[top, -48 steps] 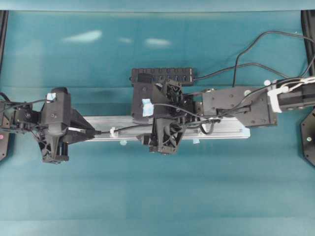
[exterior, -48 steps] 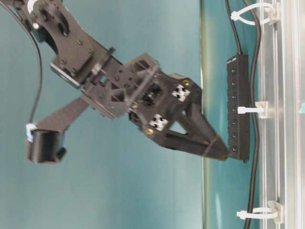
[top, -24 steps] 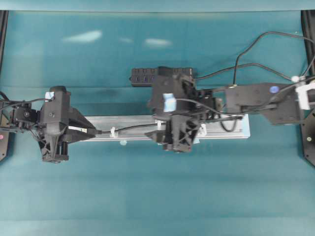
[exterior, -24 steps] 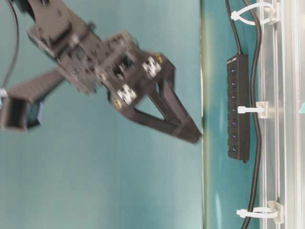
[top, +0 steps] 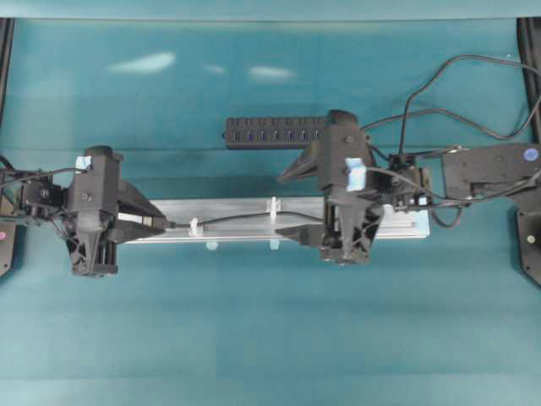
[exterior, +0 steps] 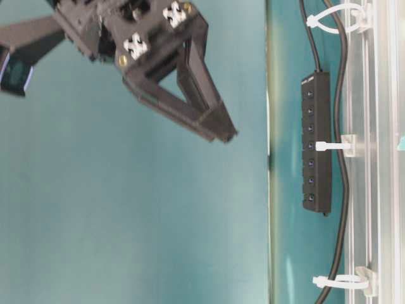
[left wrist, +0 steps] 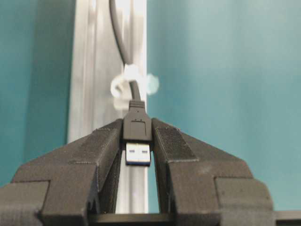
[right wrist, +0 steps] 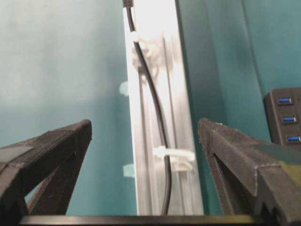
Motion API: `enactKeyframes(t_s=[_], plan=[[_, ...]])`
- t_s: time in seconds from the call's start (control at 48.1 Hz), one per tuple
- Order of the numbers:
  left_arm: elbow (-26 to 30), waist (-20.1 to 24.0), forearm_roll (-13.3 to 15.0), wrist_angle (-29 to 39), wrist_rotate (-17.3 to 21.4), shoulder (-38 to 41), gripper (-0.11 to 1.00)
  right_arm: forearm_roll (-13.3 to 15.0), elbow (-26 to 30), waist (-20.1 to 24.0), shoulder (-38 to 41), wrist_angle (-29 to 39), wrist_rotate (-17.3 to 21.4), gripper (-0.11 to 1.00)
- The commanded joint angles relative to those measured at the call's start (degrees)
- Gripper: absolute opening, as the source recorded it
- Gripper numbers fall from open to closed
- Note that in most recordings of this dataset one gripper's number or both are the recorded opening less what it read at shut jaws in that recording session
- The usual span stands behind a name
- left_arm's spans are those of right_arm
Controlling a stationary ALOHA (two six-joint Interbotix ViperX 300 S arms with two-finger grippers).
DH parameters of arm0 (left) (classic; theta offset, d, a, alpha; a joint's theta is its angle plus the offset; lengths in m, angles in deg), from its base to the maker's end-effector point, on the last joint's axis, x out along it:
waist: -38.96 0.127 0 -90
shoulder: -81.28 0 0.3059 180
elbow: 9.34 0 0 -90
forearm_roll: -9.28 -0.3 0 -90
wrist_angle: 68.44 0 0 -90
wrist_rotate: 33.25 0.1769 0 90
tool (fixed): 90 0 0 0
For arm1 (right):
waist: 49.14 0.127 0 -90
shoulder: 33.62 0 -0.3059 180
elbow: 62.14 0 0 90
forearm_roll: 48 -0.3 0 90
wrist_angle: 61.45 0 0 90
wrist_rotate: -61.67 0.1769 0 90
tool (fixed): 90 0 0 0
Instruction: Pass the USB cable through three rings with both arms.
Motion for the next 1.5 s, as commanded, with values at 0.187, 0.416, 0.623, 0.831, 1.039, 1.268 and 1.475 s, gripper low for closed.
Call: enactKeyframes(t_s=[0.187,0.416,0.623,0.831,1.039,1.268,1.475], plan=[[2.20,0.35,-0.18,-0.26,1.76,-1.49,0.24,0.09,-0.09,0.00,-1.49,-0.62,0.44,0.82],[2.29,0.35,-0.09,-0.26,1.76,-1.49,0.24,0.09,-0.09,0.00,-1.49,-0.79,0.44,0.81],[2.29,0.35,-0.09,-0.26,1.76,-1.49,0.24,0.09,-0.09,0.00,-1.49,-0.79,0.53,0.82],[2.29,0.35,-0.09,-0.26,1.76,-1.49,0.24,0.09,-0.09,0.00,-1.49,-0.79,0.44,0.81],[2.29,0.35,-0.09,-0.26,1.76,-1.49,0.24,0.09,-0.09,0.00,-1.49,-0.62,0.62,0.81],[2.29,0.35,-0.09,-0.26,1.76,-1.49,0.24,0.09,-0.09,0.00,-1.49,-0.62,0.62,0.80],[2.29,0.35,-0.18,-0.26,1.76,-1.49,0.24,0.09,-0.09,0.00,-1.49,-0.62,0.62,0.80]])
